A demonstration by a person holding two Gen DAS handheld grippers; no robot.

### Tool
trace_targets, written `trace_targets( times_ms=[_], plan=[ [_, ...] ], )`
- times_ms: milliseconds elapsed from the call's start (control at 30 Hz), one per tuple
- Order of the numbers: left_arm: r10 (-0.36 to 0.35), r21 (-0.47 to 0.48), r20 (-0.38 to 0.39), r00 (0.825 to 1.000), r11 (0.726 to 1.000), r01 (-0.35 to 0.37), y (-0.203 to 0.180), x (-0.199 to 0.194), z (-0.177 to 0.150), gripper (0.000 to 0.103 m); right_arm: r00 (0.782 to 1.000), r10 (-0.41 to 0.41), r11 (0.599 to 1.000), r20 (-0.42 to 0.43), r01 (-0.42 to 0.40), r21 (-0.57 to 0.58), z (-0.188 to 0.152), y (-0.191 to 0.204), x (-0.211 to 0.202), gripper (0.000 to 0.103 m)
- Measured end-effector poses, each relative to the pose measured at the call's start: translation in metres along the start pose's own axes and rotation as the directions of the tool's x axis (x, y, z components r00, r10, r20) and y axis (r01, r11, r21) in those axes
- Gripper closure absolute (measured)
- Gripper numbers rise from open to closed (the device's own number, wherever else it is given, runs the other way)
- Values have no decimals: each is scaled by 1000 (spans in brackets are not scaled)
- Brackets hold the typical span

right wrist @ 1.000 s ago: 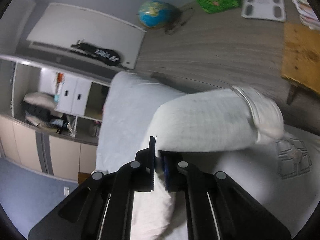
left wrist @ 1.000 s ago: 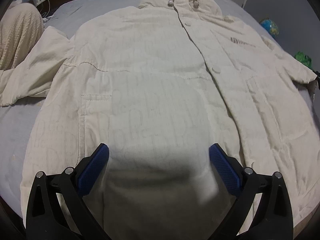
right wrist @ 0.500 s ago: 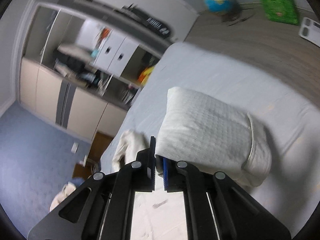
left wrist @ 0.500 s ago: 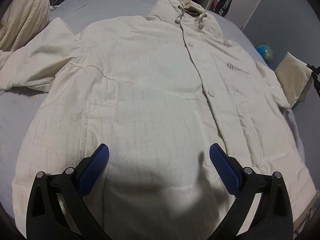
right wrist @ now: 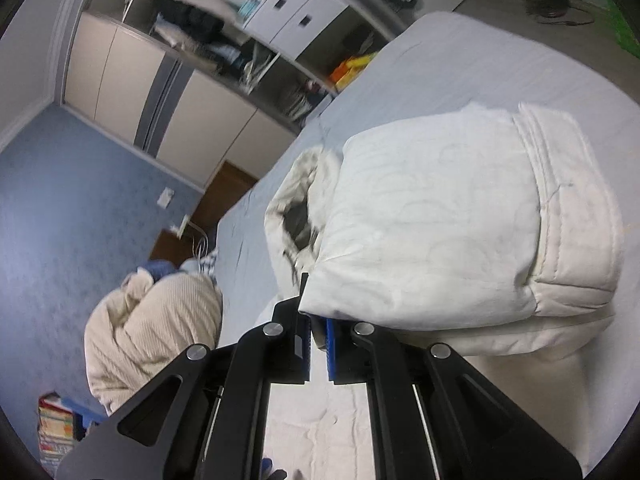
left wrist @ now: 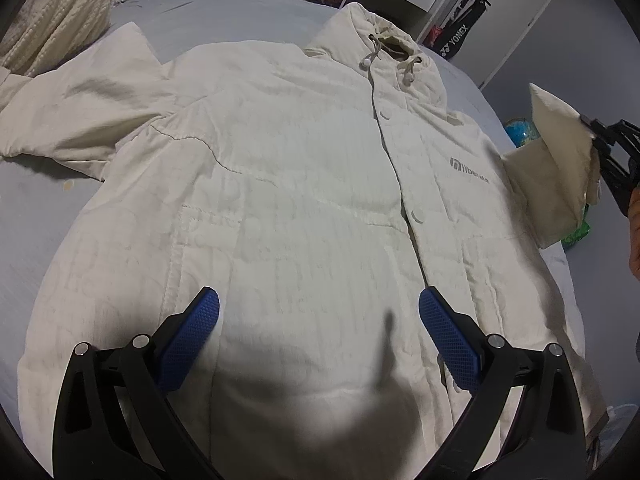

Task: Fold large clothes
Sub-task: 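Fold the held sleeve across the jacket body and release with the right gripper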

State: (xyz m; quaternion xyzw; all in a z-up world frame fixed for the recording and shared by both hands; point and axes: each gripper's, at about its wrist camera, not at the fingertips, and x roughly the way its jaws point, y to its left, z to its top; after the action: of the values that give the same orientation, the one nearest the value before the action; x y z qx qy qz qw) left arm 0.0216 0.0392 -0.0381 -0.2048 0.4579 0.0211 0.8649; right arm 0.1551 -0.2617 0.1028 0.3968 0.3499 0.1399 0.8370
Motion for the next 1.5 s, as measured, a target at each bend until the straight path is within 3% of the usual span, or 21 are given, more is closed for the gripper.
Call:
trace_targets(
  times_ms=[300, 533, 733, 967, 1133, 1267, 1433, 1500],
  plan=[
    [-5, -10, 5, 1000, 1000, 5, 3, 0, -2, 7, 985, -33, 994, -168, 14, -110, -56, 33, 74, 100],
    [-10, -16, 8, 1000, 1000, 10, 5, 1, 0, 7, 937, -177, 966, -301, 107, -235, -112, 32, 135, 100],
    [-9, -16, 6, 1000, 1000, 9, 6, 1, 1, 7, 892, -303, 899, -336, 151, -410, -146, 27, 152, 98],
    [-9, -17, 5, 1000, 1000, 9, 5, 1, 1, 7, 869, -331, 868, -367, 128, -480, -166, 15, 145, 79],
    [-5, -14, 4, 1000, 1000, 5, 6, 2, 1, 7, 855, -381, 825, -353, 141, -548, -187, 3, 128, 76],
    [2, -8, 1, 1000, 1000, -2, 6, 3, 1, 7, 859, -378, 817, -344, 135, -560, -197, -6, 106, 76],
    [10, -1, 0, 1000, 1000, -10, 5, 3, 0, 7, 840, -432, 762, -329, 144, -632, -205, -6, 70, 75],
    [14, 4, 0, 1000, 1000, -14, 4, 3, 0, 7, 834, -453, 740, -314, 156, -654, -203, -8, 48, 70]
  ],
)
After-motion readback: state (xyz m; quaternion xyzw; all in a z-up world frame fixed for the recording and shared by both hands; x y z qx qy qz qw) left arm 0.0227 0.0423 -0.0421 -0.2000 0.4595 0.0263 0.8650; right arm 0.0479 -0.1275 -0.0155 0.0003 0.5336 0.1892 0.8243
